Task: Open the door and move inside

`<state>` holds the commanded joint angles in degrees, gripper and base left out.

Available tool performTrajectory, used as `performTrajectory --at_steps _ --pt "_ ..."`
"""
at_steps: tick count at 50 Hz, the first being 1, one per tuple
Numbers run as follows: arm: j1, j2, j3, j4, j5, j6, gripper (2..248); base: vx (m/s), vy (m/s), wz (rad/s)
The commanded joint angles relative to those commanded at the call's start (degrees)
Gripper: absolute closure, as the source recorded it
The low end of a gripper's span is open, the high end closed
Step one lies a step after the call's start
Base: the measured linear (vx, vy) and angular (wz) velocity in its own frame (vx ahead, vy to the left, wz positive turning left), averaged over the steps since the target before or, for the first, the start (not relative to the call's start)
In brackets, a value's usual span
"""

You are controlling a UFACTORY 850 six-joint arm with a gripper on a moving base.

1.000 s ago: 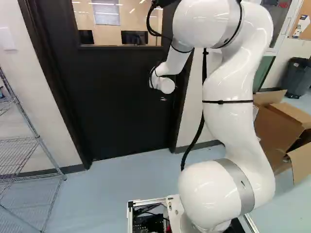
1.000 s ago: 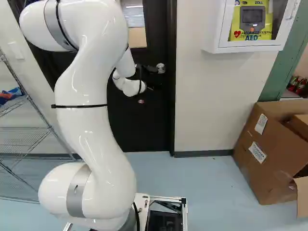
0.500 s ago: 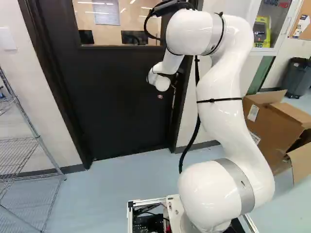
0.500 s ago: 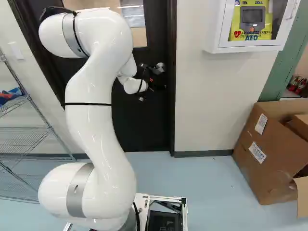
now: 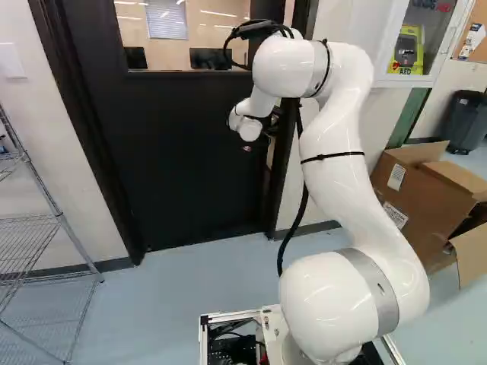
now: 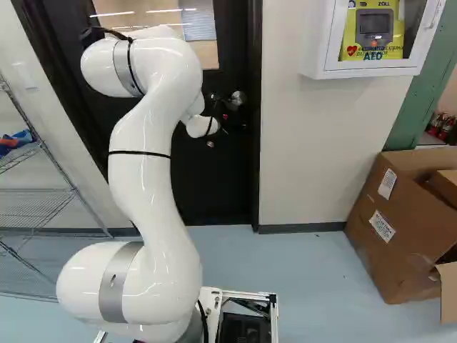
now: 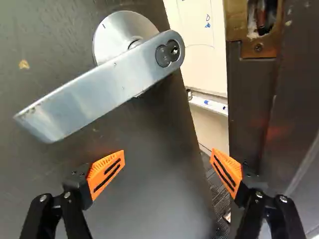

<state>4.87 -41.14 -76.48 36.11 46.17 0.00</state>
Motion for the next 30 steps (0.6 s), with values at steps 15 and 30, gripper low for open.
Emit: performTrajectory --at_steps 15,30 --pt "0.24 -4.20 -5.93 0.00 0.00 0.00 3 0.000 0.000 0.000" --pt "0.67 -5.76 -8.16 0.00 0.00 0.00 3 0.000 0.000 0.000"
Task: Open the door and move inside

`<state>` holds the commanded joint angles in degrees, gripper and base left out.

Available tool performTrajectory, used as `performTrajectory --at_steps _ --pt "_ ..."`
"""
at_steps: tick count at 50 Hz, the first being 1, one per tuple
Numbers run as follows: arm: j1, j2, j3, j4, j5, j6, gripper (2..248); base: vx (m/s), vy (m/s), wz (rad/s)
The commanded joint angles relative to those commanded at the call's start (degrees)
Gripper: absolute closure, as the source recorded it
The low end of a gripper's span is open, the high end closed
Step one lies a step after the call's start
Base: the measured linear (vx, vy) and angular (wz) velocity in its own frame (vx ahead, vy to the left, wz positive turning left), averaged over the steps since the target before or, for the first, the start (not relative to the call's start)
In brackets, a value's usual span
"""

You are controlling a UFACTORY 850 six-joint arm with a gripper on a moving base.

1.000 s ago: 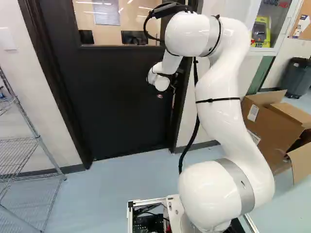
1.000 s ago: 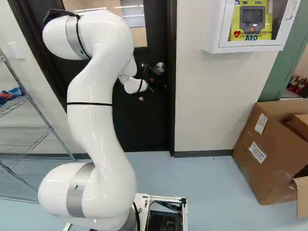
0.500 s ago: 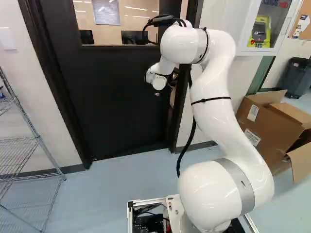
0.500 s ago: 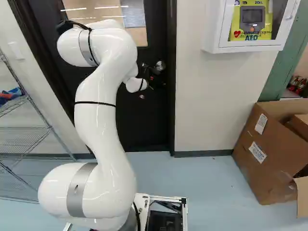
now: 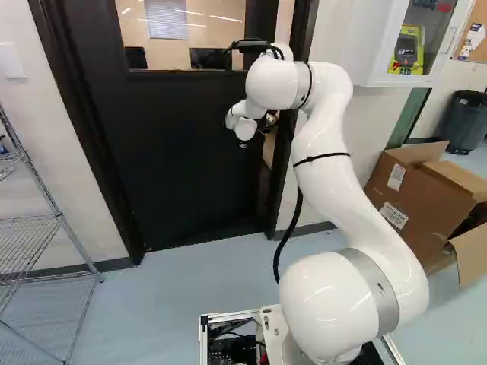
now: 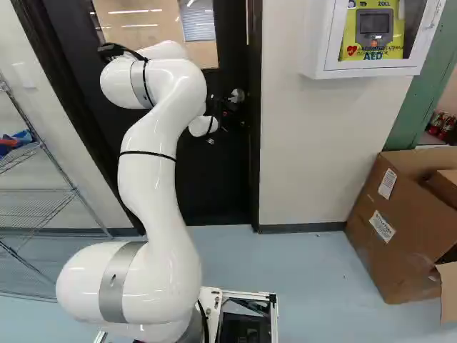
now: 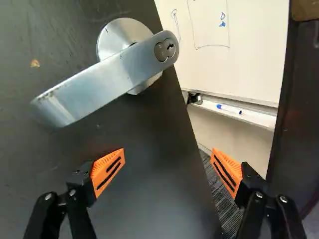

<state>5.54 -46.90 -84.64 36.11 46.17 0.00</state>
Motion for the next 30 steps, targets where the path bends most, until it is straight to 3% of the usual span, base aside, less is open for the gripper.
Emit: performTrajectory --at_steps 13,30 --pt "0.23 3.27 4.66 -1.49 -0.20 0.00 3 0.000 0.000 0.000" --pt "1.18 7.86 11.06 -10.60 -3.15 0.00 3 0.000 0.000 0.000"
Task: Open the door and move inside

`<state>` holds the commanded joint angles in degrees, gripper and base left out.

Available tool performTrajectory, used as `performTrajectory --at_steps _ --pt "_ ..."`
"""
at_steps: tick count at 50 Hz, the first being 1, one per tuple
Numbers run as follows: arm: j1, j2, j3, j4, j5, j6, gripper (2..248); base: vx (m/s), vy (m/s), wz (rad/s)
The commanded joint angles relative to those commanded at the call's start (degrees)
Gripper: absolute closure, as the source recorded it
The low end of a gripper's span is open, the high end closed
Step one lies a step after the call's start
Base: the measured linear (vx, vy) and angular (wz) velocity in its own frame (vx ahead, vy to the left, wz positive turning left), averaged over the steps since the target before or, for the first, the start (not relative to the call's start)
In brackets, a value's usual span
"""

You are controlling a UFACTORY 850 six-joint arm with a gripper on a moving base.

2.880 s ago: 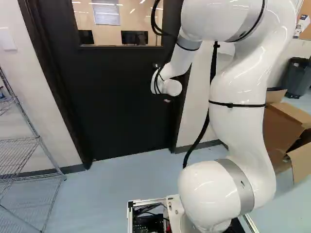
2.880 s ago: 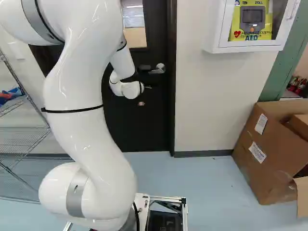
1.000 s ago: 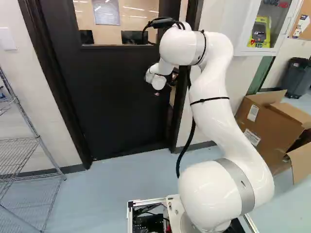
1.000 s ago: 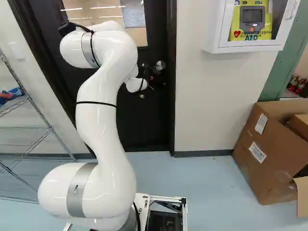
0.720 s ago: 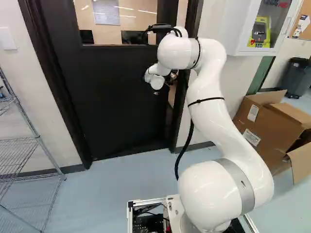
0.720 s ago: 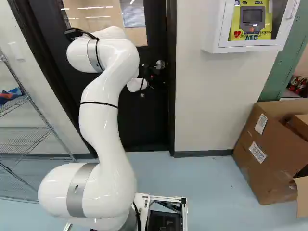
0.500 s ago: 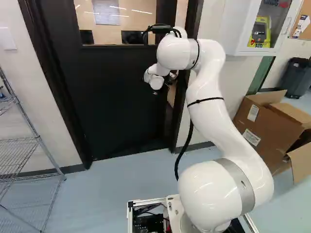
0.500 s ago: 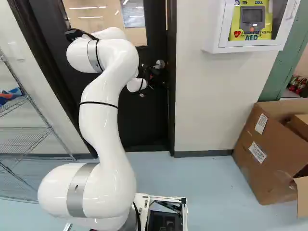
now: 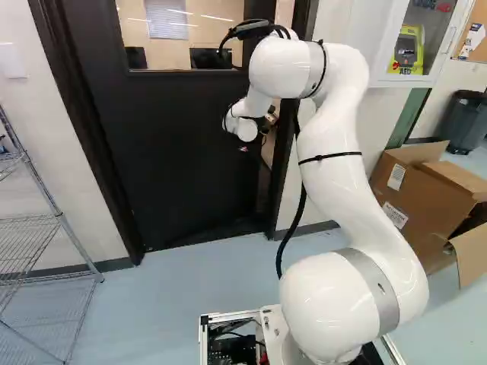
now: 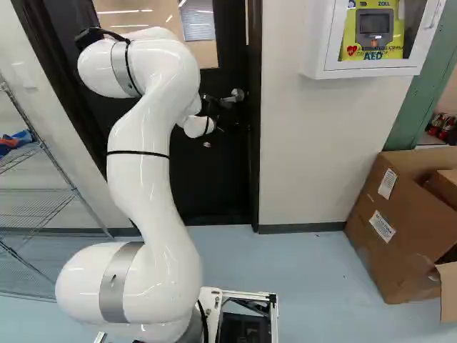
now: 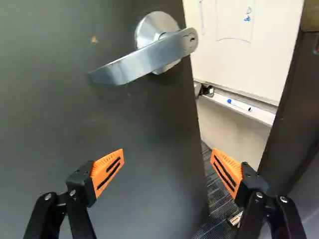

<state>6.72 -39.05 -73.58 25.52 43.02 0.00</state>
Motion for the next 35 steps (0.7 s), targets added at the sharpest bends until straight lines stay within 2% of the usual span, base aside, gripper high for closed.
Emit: performTrajectory --at_steps 19,35 --pt "2.56 1.87 2.56 -11.42 -3.89 0.00 3 0.000 0.000 0.000" --pt "4.25 -0.89 -1.23 -21.07 -7.53 0.00 3 0.000 0.000 0.000"
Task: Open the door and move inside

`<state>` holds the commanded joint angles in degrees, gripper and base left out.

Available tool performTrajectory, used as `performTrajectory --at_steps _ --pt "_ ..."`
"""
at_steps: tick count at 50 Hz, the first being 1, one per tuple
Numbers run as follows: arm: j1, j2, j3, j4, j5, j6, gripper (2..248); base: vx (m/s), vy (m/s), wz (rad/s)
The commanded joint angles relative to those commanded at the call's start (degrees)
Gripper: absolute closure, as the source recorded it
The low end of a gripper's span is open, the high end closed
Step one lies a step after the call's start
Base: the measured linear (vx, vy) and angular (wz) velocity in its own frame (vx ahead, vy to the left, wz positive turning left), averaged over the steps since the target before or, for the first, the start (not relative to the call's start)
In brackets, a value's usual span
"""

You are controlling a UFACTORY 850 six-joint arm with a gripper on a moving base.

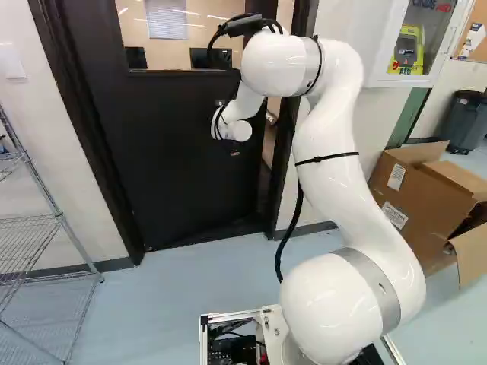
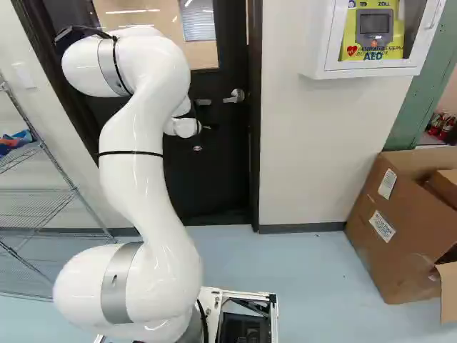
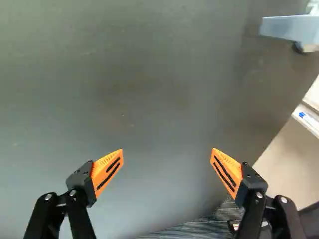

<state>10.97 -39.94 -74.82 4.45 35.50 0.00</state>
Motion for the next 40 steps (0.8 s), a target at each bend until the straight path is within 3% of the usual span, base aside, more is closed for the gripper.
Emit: performTrajectory --at_steps 10,33,40 --pt "0.51 -2.82 -3.92 -3.46 -1.19 0.00 3 0.000 0.000 0.000" --pt "1.34 -9.81 -13.82 -3.87 -1.32 0.00 3 0.000 0.000 0.000" --pt "1.37 -10.50 -14.81 -3.87 -1.32 0.00 3 0.000 0.000 0.000"
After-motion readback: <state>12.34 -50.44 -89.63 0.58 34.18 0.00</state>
